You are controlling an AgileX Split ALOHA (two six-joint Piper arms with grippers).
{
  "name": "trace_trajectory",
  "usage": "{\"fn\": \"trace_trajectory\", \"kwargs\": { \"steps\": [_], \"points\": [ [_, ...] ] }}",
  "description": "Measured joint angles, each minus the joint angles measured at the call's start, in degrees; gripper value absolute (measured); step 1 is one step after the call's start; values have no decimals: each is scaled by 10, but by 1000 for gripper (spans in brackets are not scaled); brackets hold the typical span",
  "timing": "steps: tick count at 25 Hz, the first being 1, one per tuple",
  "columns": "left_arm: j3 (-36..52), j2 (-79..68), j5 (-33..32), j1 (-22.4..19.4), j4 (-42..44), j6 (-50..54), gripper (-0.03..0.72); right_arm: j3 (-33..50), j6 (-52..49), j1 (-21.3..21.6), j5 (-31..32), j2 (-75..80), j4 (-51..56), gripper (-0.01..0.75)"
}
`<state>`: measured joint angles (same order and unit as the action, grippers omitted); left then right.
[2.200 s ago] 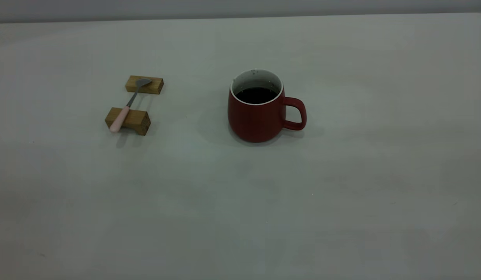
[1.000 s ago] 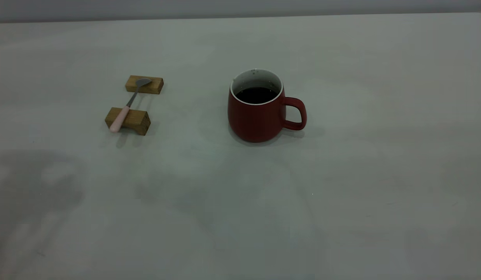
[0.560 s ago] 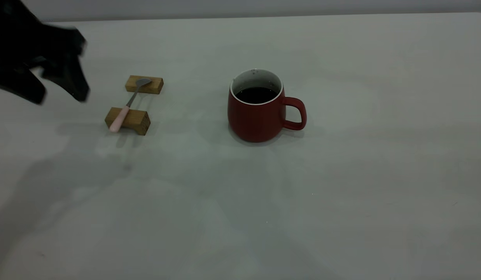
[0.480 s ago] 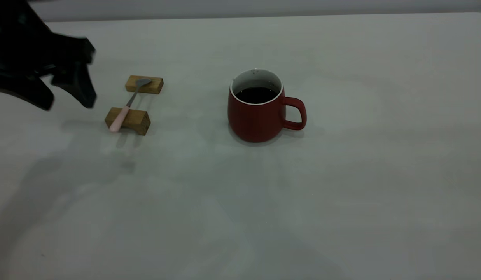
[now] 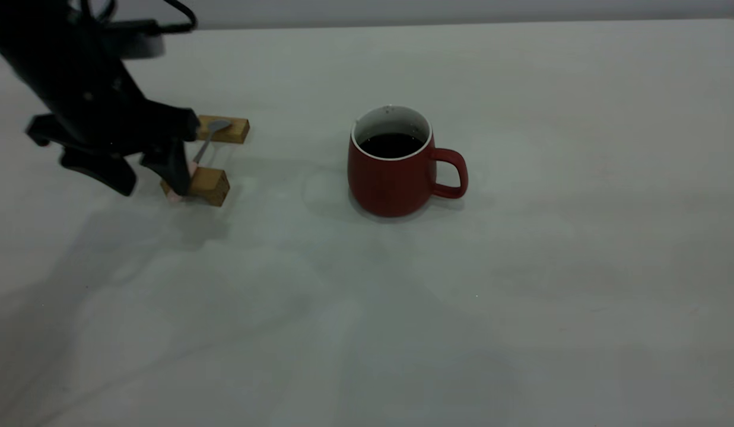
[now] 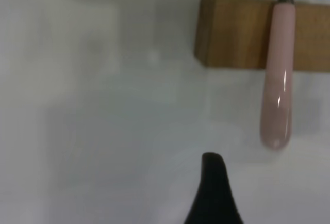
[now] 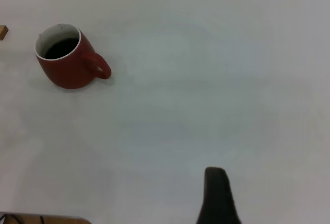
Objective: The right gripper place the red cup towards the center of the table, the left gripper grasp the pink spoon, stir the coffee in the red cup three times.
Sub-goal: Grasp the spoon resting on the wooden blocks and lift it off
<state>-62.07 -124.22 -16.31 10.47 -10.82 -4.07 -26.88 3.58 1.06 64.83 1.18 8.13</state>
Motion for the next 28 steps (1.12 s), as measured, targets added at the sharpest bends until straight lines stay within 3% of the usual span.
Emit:
{"fn": "trace_trajectory", "kwargs": {
  "steps": [8, 14, 18, 24, 28],
  "points": [
    [-40, -56, 0, 20, 0, 0, 604, 0, 0, 0, 0, 0, 0, 592],
    [-41, -58, 0, 21, 0, 0, 517, 0, 0, 0, 0, 0, 0, 592],
    [-41, -58, 2, 21, 0, 0, 410, 0, 0, 0, 0, 0, 0, 592],
    [-41, -58, 4, 21, 0, 0, 188, 0, 0, 0, 0, 0, 0, 592],
    [-41, -58, 6, 21, 0, 1, 172, 0, 0, 0, 0, 0, 0, 592]
  ]
}}
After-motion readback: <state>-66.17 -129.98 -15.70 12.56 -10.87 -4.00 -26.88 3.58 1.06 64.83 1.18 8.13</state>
